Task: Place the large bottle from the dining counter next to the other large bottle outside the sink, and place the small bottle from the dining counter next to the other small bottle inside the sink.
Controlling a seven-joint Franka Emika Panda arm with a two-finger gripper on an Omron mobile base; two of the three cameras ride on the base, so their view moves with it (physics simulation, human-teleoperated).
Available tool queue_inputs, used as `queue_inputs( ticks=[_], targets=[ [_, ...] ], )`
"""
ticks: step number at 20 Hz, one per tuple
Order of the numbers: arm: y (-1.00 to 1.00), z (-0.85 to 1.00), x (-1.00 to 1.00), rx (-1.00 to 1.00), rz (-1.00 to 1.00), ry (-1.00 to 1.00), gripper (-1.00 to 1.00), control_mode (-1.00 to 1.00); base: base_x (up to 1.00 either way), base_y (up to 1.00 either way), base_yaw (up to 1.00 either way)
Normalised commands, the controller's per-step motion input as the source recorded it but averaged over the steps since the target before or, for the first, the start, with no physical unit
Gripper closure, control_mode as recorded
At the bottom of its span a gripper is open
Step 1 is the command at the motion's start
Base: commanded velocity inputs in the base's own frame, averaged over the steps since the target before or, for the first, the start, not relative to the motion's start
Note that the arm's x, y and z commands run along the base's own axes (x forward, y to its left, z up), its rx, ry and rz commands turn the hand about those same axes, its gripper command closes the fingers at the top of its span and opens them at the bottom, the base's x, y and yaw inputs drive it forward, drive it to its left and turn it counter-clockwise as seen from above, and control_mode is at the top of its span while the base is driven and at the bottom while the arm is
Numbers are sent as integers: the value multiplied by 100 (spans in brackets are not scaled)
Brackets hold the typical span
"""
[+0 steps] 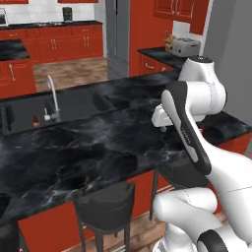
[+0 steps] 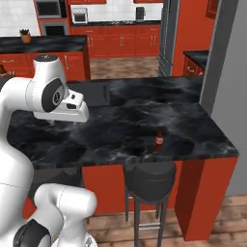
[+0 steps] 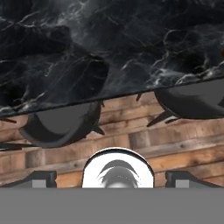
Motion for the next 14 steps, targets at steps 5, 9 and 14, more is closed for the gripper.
queue_inputs(
  ticks=[5, 9, 14],
  targets=[
    [0, 0, 0, 0, 0, 0, -100, 100, 0, -100, 14],
    [0, 0, 0, 0, 0, 0, -100, 100, 2, -100, 14],
    [0, 0, 0, 0, 0, 0, -100, 100, 42, -91, 23]
  ],
)
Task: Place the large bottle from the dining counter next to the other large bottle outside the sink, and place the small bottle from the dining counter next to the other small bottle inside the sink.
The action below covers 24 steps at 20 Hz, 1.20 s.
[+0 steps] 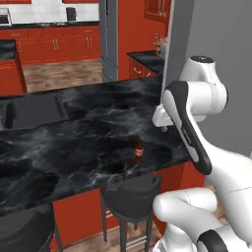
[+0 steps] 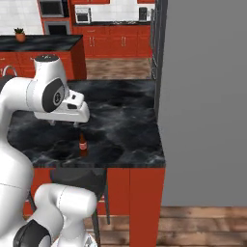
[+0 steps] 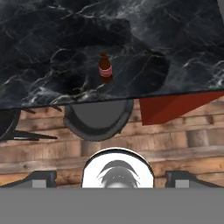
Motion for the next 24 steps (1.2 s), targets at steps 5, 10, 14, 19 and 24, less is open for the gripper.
queue_inputs(
  ticks=[5, 10, 14, 19, 24],
  targets=[
    [0, 0, 0, 0, 0, 0, -100, 100, 66, -32, 21],
    [0, 0, 0, 0, 0, 0, -100, 100, 17, 1, 18],
    [0, 0, 0, 0, 0, 0, -100, 100, 0, 0, 20],
    [0, 0, 0, 0, 0, 0, -100, 100, 0, 0, 0],
    [0, 0, 0, 0, 0, 0, -100, 100, 0, 0, 0]
  ],
)
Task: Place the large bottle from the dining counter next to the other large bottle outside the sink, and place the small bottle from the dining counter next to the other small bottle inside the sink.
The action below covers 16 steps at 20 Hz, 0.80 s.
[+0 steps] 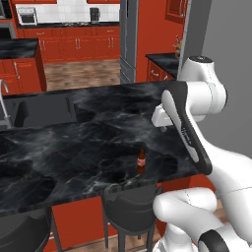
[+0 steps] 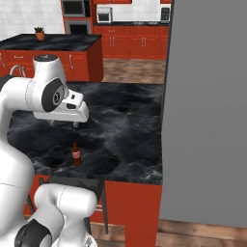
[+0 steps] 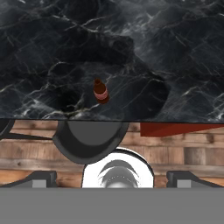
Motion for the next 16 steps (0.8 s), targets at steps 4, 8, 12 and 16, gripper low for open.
queue_inputs(
  ticks=[4, 8, 12, 16],
  targets=[
    [0, -2, 23, 0, 0, 0, -100, -100, 0, 0, 0],
    [3, -4, 37, 0, 0, 0, -100, -100, 0, 0, 0],
    [9, -10, 30, 0, 0, -2, -100, -100, 0, 0, 0],
    [9, -29, 19, 0, 0, -11, -100, -100, 0, 0, 0]
  ],
)
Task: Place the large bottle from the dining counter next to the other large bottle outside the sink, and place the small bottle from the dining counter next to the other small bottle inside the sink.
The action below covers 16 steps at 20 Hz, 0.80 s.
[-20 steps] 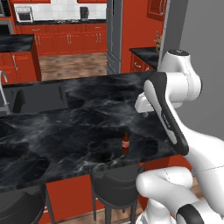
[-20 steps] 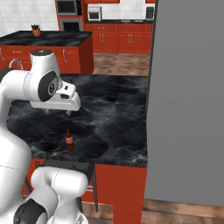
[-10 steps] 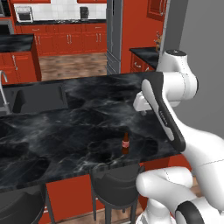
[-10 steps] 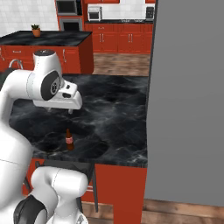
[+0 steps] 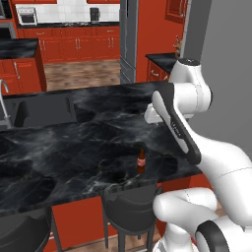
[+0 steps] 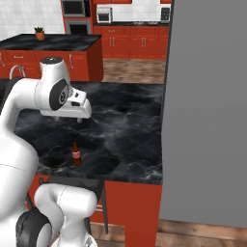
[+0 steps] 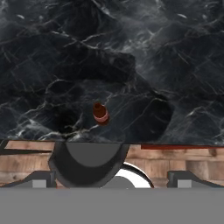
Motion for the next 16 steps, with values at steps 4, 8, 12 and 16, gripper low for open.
queue_inputs(
  ticks=[4, 8, 12, 16],
  targets=[
    [15, -23, 0, 0, 0, -20, -100, -100, 0, 0, 0],
    [23, -6, 0, 0, 0, -14, -100, -100, 0, 0, 0],
    [25, 0, 0, 0, 0, -2, -100, -100, 0, 0, 0],
    [1, -3, 0, 0, 0, 4, -100, -100, 0, 0, 0]
  ],
)
